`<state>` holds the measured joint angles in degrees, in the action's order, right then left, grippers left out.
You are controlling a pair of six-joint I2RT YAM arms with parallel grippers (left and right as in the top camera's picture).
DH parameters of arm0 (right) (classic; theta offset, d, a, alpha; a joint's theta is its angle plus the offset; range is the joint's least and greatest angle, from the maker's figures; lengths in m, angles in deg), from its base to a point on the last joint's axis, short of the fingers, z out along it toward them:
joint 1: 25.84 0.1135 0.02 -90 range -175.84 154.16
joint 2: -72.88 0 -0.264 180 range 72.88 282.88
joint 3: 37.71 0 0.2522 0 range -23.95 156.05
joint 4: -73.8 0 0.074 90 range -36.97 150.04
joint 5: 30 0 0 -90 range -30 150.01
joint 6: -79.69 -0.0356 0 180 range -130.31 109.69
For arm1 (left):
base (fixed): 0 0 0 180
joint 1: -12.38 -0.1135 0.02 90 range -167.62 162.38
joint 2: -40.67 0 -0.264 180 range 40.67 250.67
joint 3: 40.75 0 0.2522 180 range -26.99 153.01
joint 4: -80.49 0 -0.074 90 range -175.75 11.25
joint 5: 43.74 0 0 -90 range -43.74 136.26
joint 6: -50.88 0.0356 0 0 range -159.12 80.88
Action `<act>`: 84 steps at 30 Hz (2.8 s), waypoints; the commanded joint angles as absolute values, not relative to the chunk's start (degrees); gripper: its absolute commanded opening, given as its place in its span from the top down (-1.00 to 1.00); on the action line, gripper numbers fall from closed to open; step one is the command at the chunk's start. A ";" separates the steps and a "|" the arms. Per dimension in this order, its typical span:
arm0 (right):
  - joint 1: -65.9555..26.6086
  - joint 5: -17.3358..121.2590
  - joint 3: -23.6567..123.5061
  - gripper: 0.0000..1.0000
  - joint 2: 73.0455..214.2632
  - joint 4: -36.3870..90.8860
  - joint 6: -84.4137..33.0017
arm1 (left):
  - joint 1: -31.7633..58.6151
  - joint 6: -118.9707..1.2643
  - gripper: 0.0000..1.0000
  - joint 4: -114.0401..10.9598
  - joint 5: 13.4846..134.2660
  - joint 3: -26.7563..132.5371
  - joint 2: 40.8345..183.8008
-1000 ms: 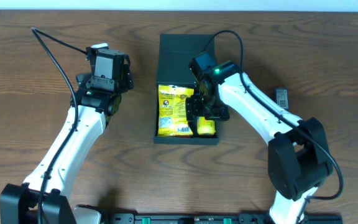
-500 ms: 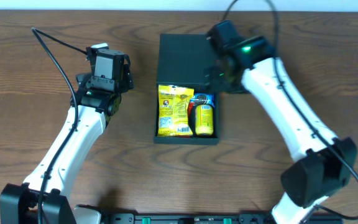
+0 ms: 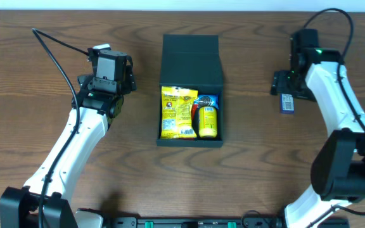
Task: Pack container
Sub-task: 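Move the right gripper to the blue Eclipse box and grasp it, then carry the blue Eclipse box over the box's right side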
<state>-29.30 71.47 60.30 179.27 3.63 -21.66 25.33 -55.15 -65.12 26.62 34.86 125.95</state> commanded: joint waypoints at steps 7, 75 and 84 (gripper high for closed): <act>-32.23 65.48 54.66 -0.64 179.88 11.50 -10.30 | 25.13 -54.30 -0.91 -65.21 26.42 35.43 125.31; -4.34 59.43 84.10 0.97 189.17 -22.79 -21.51 | 25.13 -54.30 -0.91 -64.77 26.42 35.43 125.31; 3.22 72.76 81.56 0.97 189.17 -28.85 -39.80 | 25.13 -54.30 -0.91 -64.80 26.42 35.43 125.31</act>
